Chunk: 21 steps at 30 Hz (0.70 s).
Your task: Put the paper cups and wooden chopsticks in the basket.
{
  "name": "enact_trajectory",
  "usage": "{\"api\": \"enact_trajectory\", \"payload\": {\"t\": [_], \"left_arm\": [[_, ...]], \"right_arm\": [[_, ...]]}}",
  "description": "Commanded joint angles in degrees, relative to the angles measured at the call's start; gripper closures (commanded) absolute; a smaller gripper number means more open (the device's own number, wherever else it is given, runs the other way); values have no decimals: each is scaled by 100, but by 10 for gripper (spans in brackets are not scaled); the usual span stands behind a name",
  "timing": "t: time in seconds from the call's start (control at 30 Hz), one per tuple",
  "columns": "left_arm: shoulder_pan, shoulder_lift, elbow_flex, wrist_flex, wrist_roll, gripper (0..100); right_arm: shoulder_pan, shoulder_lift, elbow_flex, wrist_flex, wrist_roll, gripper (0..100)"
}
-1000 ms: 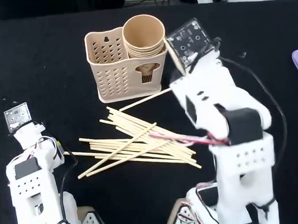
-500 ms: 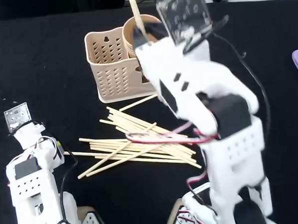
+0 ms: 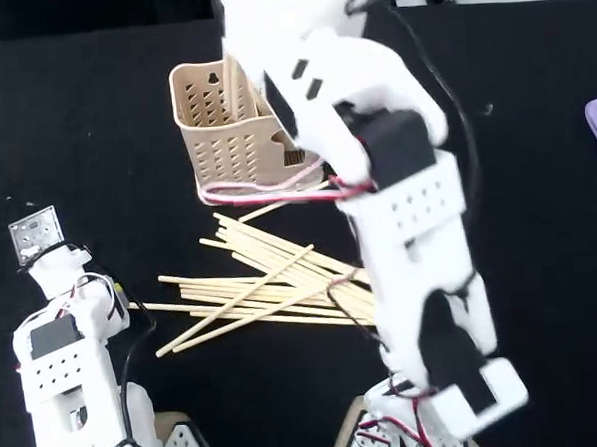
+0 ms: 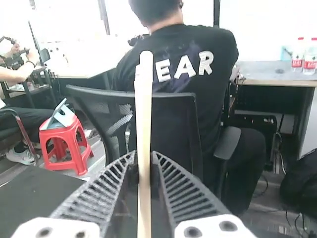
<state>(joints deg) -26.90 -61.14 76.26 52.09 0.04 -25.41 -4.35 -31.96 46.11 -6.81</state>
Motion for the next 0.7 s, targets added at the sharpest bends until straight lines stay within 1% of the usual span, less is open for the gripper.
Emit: {"api": "enact_trajectory", "payload": {"t": [0.0,0.33,0.57,0.67], "left_arm": [[-4,-88,-31,-97,35,855],[-4,-88,-31,-97,35,855],[-4,-88,-22,-70,35,855],[-4,-88,-22,-70,35,855]], "right_arm": [[-62,444,-576,-193,-70,988],[62,1552,-1332,-193,-62,988],[44,1921,-1314,-237,-62,988],[26,1938,-1314,26,-62,987]]}}
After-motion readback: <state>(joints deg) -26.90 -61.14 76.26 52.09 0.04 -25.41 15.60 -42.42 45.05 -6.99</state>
